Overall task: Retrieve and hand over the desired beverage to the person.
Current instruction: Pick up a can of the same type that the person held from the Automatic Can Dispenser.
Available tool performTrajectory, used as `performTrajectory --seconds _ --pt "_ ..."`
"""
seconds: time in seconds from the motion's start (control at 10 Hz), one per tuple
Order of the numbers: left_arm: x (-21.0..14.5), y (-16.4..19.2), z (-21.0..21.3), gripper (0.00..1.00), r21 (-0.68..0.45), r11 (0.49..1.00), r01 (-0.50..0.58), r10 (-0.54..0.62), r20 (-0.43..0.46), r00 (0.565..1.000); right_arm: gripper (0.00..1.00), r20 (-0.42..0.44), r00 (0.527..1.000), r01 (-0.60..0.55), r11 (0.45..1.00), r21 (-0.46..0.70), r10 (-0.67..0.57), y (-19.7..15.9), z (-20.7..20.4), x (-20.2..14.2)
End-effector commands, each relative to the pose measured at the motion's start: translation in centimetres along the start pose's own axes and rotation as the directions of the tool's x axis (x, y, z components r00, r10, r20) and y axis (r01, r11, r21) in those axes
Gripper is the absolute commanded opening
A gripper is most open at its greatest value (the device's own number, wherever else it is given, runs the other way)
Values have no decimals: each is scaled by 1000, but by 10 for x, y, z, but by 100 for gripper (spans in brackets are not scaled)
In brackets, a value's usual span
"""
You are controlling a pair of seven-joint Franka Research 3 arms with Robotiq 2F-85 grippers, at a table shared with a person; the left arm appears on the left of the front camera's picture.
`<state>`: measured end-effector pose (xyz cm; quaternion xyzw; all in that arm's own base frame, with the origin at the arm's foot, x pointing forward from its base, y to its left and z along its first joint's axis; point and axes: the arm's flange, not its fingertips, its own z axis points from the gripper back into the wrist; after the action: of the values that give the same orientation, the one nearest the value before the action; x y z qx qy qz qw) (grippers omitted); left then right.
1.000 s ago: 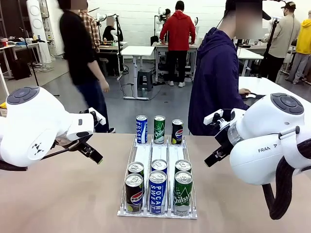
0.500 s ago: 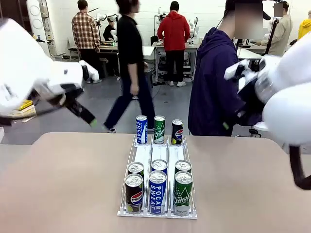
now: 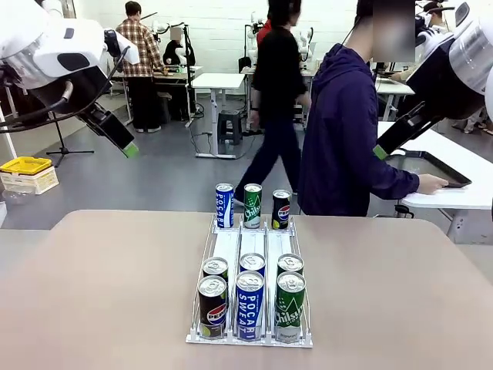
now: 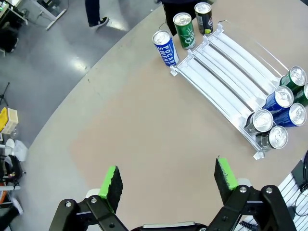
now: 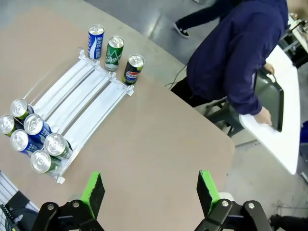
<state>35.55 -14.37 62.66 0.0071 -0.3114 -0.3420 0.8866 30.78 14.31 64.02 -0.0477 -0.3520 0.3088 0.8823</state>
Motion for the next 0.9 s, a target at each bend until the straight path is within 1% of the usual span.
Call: performTrajectory --seconds 0.0,0.1,0.2,0.3,0.4,0.5,0.6,0.7,0.8 --pt "-2 2 -10 100 -4 1000 -4 4 -1 1000 100 11 1000 3 1000 -3 -3 0 -12 -5" --pt "-2 2 -10 100 -4 1000 -4 4 -1 1000 100 0 1000 0 1000 0 0 0 0 0" --pt "-1 0 -5 100 -3 1000 -1 0 -9 1000 100 17 1000 -12 982 190 9 -18 -3 -17" --pt "-9 23 17 100 -265 964 -8 17 31 999 100 69 997 2 950 313 -24 -43 6 -33" --pt "-22 48 41 100 -430 903 0 37 78 996 100 87 993 42 922 385 -81 -70 15 -51" --pt "-36 70 52 100 -462 886 -38 89 88 992 100 92 984 105 909 404 -154 -93 22 -68" --pt "-51 92 65 100 -480 874 -73 140 105 985 100 118 963 177 901 397 -241 -114 32 -82" --pt "-69 113 72 100 -471 872 -131 212 122 970 100 142 943 227 894 387 -301 -131 43 -99" --pt "-89 127 75 100 -465 864 -194 283 130 950 100 165 913 291 880 376 -373 -145 52 -117"
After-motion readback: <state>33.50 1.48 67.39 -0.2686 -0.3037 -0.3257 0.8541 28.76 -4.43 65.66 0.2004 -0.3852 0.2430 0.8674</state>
